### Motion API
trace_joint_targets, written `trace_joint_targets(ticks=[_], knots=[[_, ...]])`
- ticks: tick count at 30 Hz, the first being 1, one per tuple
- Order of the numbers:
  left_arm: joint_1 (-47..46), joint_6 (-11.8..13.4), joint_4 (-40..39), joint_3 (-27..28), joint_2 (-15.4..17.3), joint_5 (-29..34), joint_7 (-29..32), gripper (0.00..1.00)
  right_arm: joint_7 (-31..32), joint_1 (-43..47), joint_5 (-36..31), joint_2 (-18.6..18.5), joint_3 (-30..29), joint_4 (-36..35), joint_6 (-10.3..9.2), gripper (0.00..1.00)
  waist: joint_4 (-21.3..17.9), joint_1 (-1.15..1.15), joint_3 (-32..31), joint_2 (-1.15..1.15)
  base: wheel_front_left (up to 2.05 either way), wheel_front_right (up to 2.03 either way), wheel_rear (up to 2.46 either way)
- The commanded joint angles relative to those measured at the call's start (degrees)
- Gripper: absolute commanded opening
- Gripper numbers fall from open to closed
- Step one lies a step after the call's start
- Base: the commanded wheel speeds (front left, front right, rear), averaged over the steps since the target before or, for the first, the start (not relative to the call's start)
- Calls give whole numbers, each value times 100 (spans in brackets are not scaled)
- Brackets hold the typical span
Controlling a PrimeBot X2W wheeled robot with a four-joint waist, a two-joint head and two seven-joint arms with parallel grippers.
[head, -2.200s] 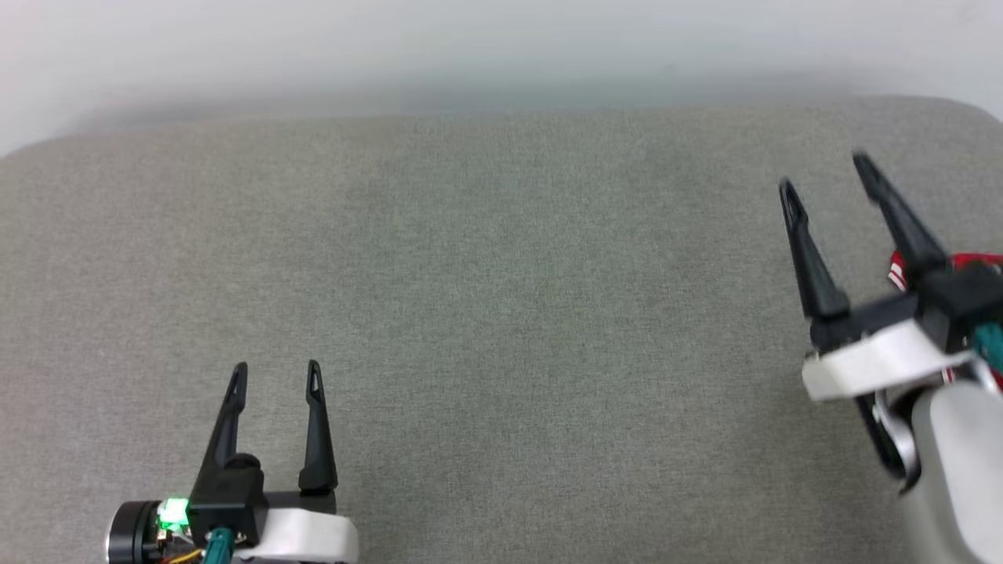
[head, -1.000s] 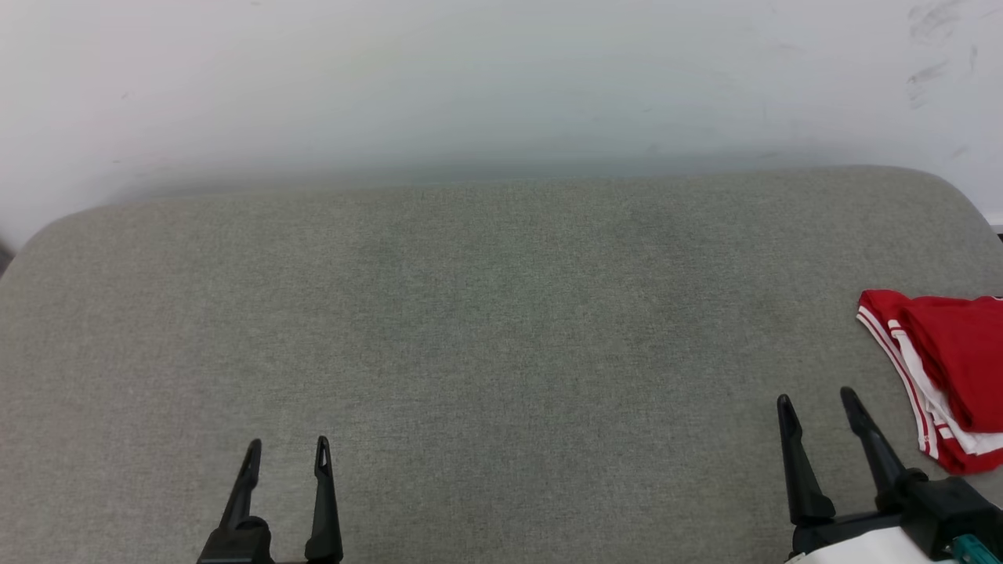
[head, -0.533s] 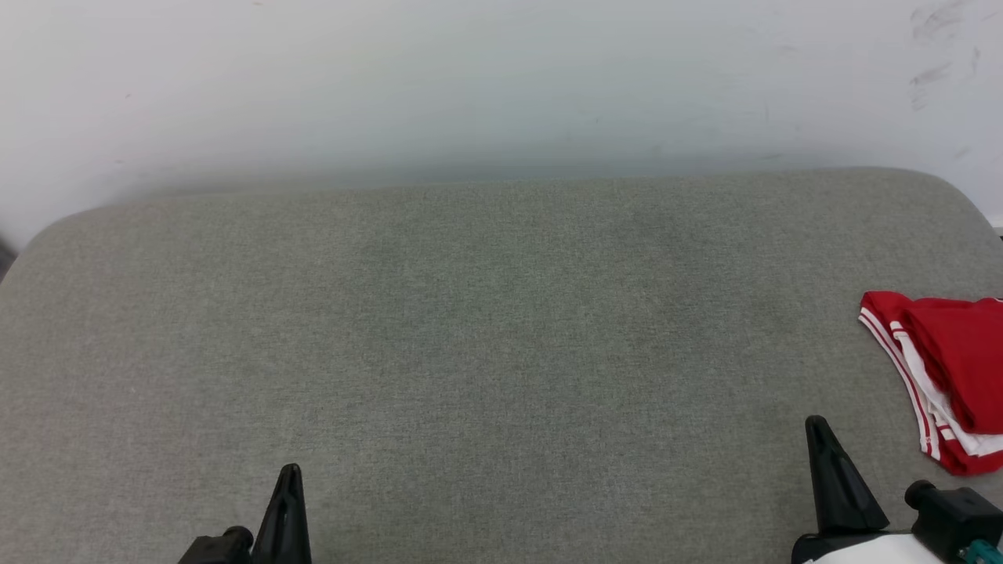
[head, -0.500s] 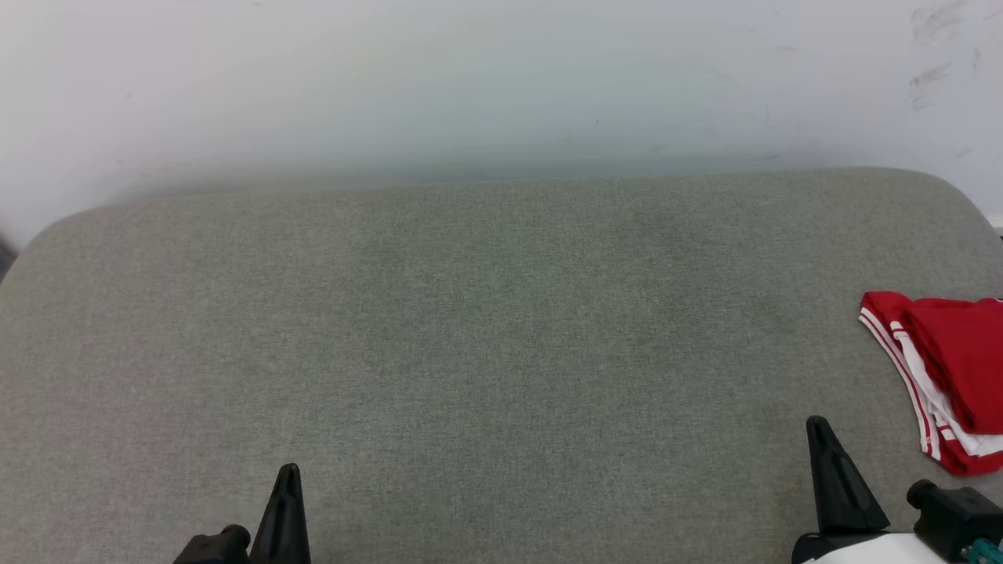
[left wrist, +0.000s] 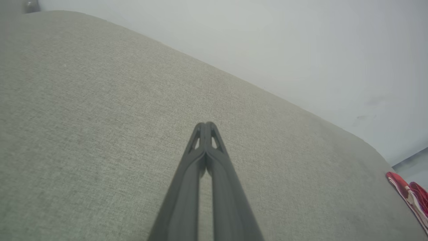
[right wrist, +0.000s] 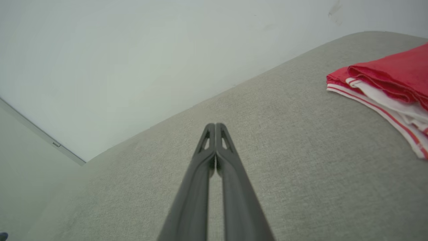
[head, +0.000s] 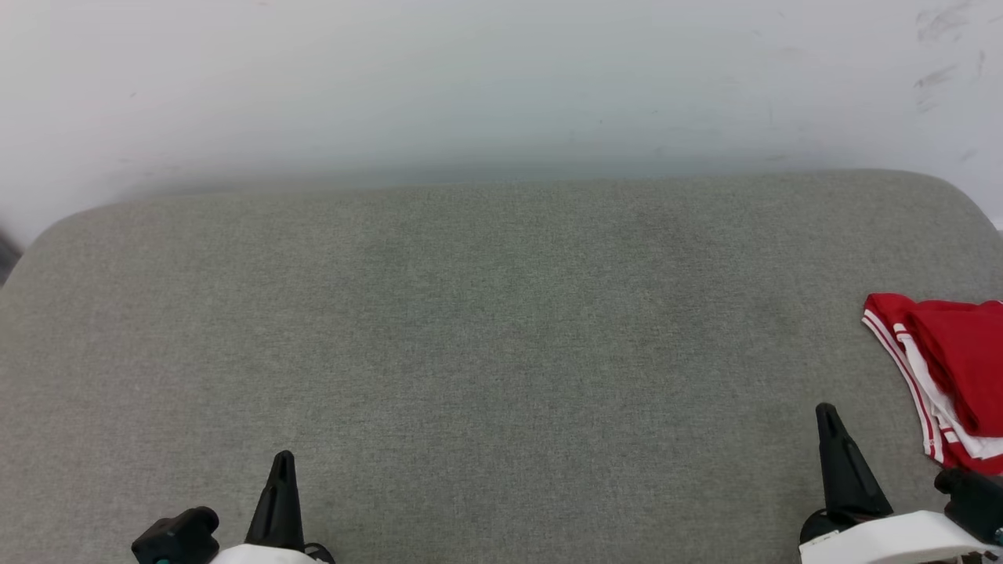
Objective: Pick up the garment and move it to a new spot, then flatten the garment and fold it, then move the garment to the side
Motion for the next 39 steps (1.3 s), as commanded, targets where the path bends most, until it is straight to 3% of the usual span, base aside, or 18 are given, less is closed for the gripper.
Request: trace_joint_targets(ticks=[1,39], knots=[[-137,-36,-48,26,46,-166,23,0,40,-171,181,-59,-12,-53,-2,0,2,0,0,0,0,0,0],[-704,-450,316,288,96,-3275,701,0,714,-597,3196,-92,-152,268,-3,0,86,0,-20,0,0,0,0]])
